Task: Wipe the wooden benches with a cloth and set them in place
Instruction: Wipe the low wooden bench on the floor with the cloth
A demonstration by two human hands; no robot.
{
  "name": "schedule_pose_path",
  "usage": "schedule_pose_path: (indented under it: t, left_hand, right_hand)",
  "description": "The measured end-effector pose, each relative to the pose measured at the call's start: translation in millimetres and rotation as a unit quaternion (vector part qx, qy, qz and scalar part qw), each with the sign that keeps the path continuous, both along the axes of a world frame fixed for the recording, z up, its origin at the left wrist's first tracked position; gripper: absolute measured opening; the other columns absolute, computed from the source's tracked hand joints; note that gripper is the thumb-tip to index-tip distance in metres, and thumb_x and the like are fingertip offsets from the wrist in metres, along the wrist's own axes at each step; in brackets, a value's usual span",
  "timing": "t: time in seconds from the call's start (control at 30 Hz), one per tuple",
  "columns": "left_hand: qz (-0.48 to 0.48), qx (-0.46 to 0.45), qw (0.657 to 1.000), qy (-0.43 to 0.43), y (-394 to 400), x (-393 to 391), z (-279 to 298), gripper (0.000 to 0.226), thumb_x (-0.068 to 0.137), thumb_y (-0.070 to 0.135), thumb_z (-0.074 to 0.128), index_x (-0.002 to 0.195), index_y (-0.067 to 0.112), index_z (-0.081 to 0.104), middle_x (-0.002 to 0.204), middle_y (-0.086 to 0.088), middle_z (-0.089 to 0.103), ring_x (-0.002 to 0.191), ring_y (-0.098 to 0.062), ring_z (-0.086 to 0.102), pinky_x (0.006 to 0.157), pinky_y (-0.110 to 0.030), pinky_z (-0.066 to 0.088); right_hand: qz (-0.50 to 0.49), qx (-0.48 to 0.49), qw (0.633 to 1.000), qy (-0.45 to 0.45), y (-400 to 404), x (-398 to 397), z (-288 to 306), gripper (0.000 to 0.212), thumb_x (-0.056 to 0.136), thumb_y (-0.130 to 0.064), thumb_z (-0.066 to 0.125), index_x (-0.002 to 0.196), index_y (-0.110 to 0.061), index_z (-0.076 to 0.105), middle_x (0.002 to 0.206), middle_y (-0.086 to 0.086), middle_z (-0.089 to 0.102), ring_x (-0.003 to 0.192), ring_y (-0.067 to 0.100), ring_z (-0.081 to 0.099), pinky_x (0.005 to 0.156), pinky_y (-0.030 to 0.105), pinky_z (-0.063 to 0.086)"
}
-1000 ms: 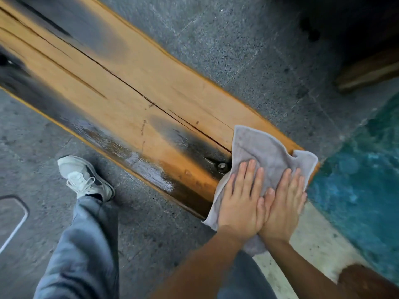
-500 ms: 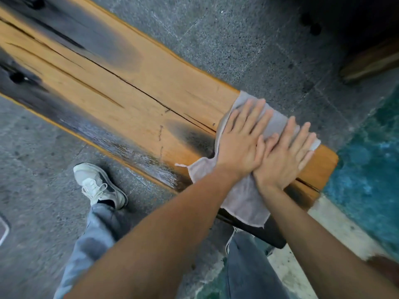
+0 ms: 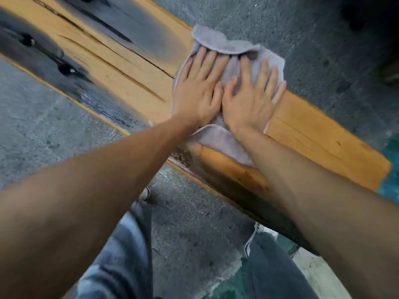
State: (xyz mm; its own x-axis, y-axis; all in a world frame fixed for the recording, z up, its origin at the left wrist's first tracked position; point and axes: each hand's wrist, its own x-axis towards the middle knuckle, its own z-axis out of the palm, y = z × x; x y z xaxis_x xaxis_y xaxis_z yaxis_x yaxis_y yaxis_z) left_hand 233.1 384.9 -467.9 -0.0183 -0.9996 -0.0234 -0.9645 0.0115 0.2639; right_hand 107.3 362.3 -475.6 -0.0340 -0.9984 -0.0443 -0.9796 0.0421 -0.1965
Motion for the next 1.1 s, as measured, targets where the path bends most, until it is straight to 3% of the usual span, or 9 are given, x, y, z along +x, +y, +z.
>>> schedule_pose_path:
  t: [0.1,0.23,0.37,0.5,0.6,0.7,0.93,1.0,1.1]
  left_hand:
    - [0.073,-0.018,0.997,0.026,37.1,-8.1,-1.2,0.059,0.103,0.04,0.021,0.158,0.019,0.027,0.167,-0.006,0.022,0.155,-0.025,0.017,0.124,-0.039,0.019]
    - [0.089,0.038,0.995,0.039,162.1,-14.9,-0.9,0.06,0.104,0.034,0.025,0.16,0.016,0.014,0.169,-0.006,0.009,0.157,-0.024,0.007,0.125,-0.04,0.016]
    - [-0.036,0.035,0.997,0.052,181.6,24.6,-5.0,0.058,0.104,0.032,0.026,0.158,0.013,0.023,0.168,-0.006,0.018,0.155,-0.02,0.016,0.125,-0.038,0.019]
    - [0.019,0.004,1.0,0.005,81.2,96.0,0.2,0.06,0.102,0.034,0.029,0.158,0.016,0.025,0.167,-0.006,0.021,0.155,-0.018,0.017,0.125,-0.038,0.017]
    - [-0.005,0.016,0.999,-0.036,-16.0,173.7,1.9,0.06,0.102,0.037,0.019,0.16,0.02,0.018,0.168,-0.006,0.015,0.156,-0.022,0.012,0.125,-0.04,0.012]
    - [0.032,0.024,0.999,-0.038,-53.0,195.4,-2.1,0.061,0.103,0.039,0.013,0.16,0.021,0.016,0.169,-0.004,0.013,0.157,-0.023,0.009,0.126,-0.039,0.007]
    - [0.162,0.024,0.986,0.022,92.3,140.0,-3.4,0.059,0.106,0.037,0.017,0.16,0.012,0.018,0.168,-0.01,0.015,0.156,-0.026,0.008,0.126,-0.043,0.013]
    - [0.164,0.05,0.985,0.034,130.4,125.3,-2.3,0.059,0.105,0.035,0.018,0.16,0.013,0.019,0.168,-0.008,0.014,0.157,-0.024,0.007,0.127,-0.043,0.011]
    - [0.105,0.038,0.992,0.052,139.5,143.1,-6.7,0.059,0.103,0.033,0.027,0.159,0.013,0.023,0.168,-0.006,0.017,0.156,-0.023,0.011,0.125,-0.045,0.016]
  right_hand:
    - [-0.008,-0.018,1.0,0.019,50.4,12.0,-2.0,0.053,0.106,-0.043,0.023,0.158,-0.033,0.026,0.167,0.01,0.022,0.155,0.028,0.018,0.124,0.051,0.018]
    - [0.118,0.047,0.991,0.037,150.7,-4.1,5.1,0.057,0.108,-0.042,0.015,0.162,-0.029,0.005,0.169,0.013,0.004,0.157,0.029,0.002,0.124,0.054,0.015]
    - [0.144,0.088,0.982,0.086,163.5,10.0,7.8,0.059,0.103,-0.045,0.021,0.159,-0.025,0.022,0.161,0.019,0.027,0.15,0.04,0.021,0.122,0.06,0.016]
    - [0.124,0.046,0.989,0.063,62.7,89.1,13.2,0.055,0.1,-0.044,0.03,0.154,-0.034,0.036,0.155,0.017,0.042,0.145,0.04,0.035,0.122,0.057,0.017]
    - [0.074,0.045,0.996,0.011,-32.0,168.3,8.1,0.058,0.096,-0.049,0.03,0.154,-0.042,0.034,0.159,0.01,0.039,0.148,0.033,0.032,0.123,0.054,0.014]
    - [0.007,0.035,0.999,-0.009,-70.6,200.4,2.8,0.056,0.096,-0.047,0.029,0.151,-0.043,0.038,0.155,0.007,0.045,0.146,0.026,0.035,0.121,0.049,0.016]
    - [0.15,0.036,0.988,0.031,67.9,164.1,8.9,0.057,0.107,-0.036,0.024,0.162,-0.025,0.013,0.17,0.009,0.009,0.157,0.023,0.006,0.126,0.047,0.014]
    - [0.167,0.061,0.982,0.058,101.7,149.0,7.9,0.057,0.107,-0.036,0.017,0.161,-0.022,0.014,0.168,0.013,0.015,0.156,0.029,0.013,0.126,0.049,0.014]
    - [0.185,0.076,0.975,0.094,105.6,148.6,5.1,0.054,0.104,-0.039,0.019,0.151,-0.021,0.037,0.15,0.02,0.042,0.142,0.039,0.035,0.12,0.056,0.024]
